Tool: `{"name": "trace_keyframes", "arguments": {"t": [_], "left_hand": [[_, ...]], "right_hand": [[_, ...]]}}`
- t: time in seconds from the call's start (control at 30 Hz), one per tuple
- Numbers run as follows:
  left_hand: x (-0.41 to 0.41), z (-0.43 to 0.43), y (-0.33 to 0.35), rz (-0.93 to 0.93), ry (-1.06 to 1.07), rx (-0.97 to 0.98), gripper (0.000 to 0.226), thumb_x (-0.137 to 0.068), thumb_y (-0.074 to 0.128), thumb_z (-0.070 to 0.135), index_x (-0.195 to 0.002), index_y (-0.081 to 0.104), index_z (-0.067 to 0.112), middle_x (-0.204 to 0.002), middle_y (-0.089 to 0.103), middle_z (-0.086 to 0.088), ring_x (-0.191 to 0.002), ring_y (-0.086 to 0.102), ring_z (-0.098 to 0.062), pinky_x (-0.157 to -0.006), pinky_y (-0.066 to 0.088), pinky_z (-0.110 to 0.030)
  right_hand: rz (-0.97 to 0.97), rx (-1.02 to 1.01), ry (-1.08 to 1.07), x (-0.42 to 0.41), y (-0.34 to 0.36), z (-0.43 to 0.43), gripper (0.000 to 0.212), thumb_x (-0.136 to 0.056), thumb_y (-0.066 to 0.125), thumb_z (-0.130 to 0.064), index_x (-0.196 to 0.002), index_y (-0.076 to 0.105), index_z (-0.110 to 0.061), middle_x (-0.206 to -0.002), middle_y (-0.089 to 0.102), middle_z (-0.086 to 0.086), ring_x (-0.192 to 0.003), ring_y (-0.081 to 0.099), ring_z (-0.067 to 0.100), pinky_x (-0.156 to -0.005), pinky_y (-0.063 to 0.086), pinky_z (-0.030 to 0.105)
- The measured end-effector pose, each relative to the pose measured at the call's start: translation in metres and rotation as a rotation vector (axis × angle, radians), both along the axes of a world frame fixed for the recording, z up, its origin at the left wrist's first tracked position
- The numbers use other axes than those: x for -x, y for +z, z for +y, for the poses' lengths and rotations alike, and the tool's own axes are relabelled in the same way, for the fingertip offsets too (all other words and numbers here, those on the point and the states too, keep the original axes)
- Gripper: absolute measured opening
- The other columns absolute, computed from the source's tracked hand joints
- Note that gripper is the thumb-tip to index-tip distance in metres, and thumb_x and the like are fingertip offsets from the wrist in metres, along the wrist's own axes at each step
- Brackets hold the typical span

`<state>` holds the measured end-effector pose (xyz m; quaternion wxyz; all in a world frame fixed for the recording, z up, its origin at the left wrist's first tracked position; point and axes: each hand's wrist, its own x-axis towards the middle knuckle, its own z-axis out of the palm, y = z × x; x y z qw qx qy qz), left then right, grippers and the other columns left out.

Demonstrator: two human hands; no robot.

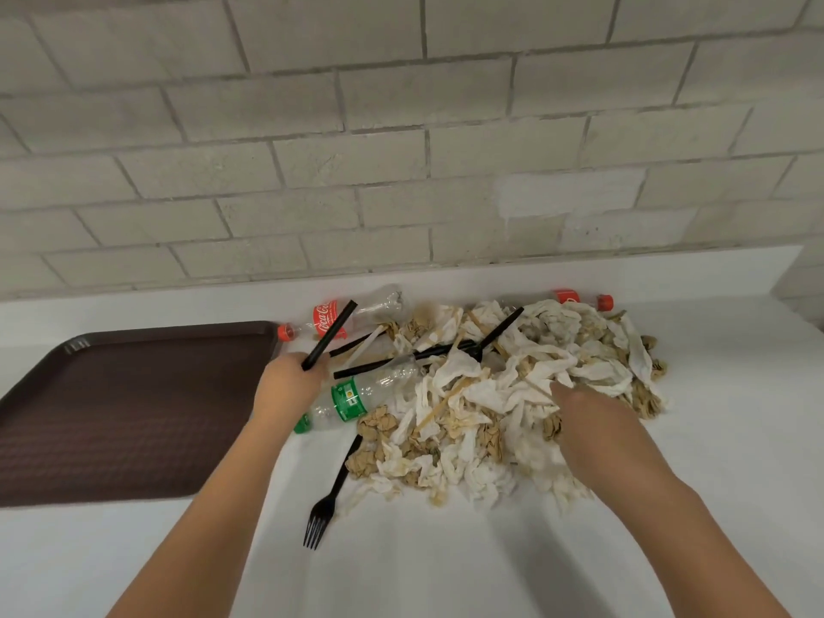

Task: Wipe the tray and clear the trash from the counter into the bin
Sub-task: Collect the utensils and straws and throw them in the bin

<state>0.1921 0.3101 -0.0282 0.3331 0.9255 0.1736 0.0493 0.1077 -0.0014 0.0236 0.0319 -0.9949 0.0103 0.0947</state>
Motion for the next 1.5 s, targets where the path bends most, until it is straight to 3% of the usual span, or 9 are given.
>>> {"name": "trace_keyframes", "arguments": {"t": [0.13,0.27,0.5,0.7,1.0,1.13,1.27,1.4,1.5], "left_hand": [[-0.041,0.009,-0.012,0.069,-0.048,-0.112,0.027,-0.091,0.055,0.026,-0.093,0.065,0.002,-0.064,0.055,-0.002,-0.060,0.054,-0.019,-0.048,0.036,-0.026],[-0.060,0.014,-0.040,0.112,-0.071,-0.190,0.030,-0.087,0.061,0.037,-0.095,0.062,0.008,-0.075,0.060,-0.002,-0.066,0.058,-0.017,-0.057,0.046,-0.027],[-0.070,0.015,-0.055,0.197,-0.108,-0.289,0.021,-0.089,0.056,0.030,-0.101,0.063,0.014,-0.093,0.066,-0.003,-0.083,0.061,-0.021,-0.073,0.050,-0.030],[-0.065,0.022,-0.043,0.225,-0.158,-0.309,0.027,-0.089,0.056,0.045,-0.099,0.064,0.021,-0.093,0.065,0.000,-0.085,0.061,-0.019,-0.069,0.046,-0.027],[-0.063,0.021,-0.017,0.211,-0.312,-0.388,0.015,-0.093,0.045,0.031,-0.091,0.055,0.020,-0.074,0.055,0.005,-0.069,0.054,-0.012,-0.054,0.036,-0.021],[-0.063,0.022,-0.012,0.142,-0.269,-0.350,0.019,-0.091,0.055,0.034,-0.095,0.061,0.016,-0.083,0.059,0.001,-0.076,0.054,-0.016,-0.066,0.038,-0.025],[-0.066,0.020,-0.014,0.127,-0.265,-0.132,0.013,-0.089,0.059,0.032,-0.081,0.062,0.022,-0.072,0.062,0.003,-0.067,0.058,-0.011,-0.058,0.039,-0.020],[-0.074,0.014,-0.020,0.133,-0.285,-0.143,0.017,-0.085,0.065,0.033,-0.093,0.071,0.019,-0.088,0.069,0.002,-0.084,0.065,-0.015,-0.078,0.050,-0.028],[-0.076,0.006,-0.020,0.169,-0.304,-0.173,0.013,-0.085,0.064,0.027,-0.091,0.071,0.017,-0.085,0.065,0.005,-0.079,0.059,-0.011,-0.065,0.042,-0.019]], "right_hand": [[-0.253,-0.123,0.013,-0.022,0.015,0.008,0.053,-0.089,0.042,0.001,-0.137,0.042,-0.021,-0.119,0.056,0.004,-0.089,0.057,0.021,-0.063,0.040,0.026],[-0.430,-0.352,0.189,-0.070,-0.001,0.023,0.019,-0.092,0.054,-0.019,-0.104,0.068,-0.021,-0.087,0.064,-0.003,-0.071,0.057,0.015,-0.057,0.044,0.027],[0.005,-0.106,0.259,-0.156,-0.035,0.037,0.049,-0.090,0.043,0.000,-0.128,0.055,-0.029,-0.123,0.049,-0.001,-0.107,0.054,0.021,-0.059,0.033,0.022],[0.058,-0.005,0.198,-0.177,-0.059,0.032,0.029,-0.088,0.049,-0.006,-0.111,0.063,-0.018,-0.110,0.061,0.001,-0.096,0.060,0.021,-0.069,0.039,0.026],[0.037,0.119,0.197,-0.172,-0.024,0.024,0.019,-0.092,0.052,-0.016,-0.104,0.067,-0.018,-0.100,0.065,0.001,-0.091,0.062,0.019,-0.075,0.047,0.026],[-0.040,0.092,0.219,-0.159,0.010,0.012,0.016,-0.096,0.049,-0.028,-0.091,0.061,-0.020,-0.090,0.062,-0.001,-0.086,0.058,0.018,-0.073,0.044,0.028],[-0.077,-0.085,0.210,-0.150,0.030,0.011,0.017,-0.100,0.040,-0.030,-0.093,0.053,-0.022,-0.077,0.054,-0.004,-0.072,0.051,0.014,-0.059,0.036,0.026],[0.006,-0.347,0.315,-0.148,0.016,0.047,0.011,-0.101,0.039,-0.030,-0.099,0.050,-0.026,-0.076,0.054,-0.007,-0.059,0.049,0.006,-0.051,0.034,0.021],[0.025,-0.288,0.413,-0.155,-0.016,0.079,0.015,-0.097,0.047,-0.034,-0.100,0.059,-0.024,-0.086,0.063,-0.004,-0.070,0.059,0.012,-0.062,0.047,0.025]]}}
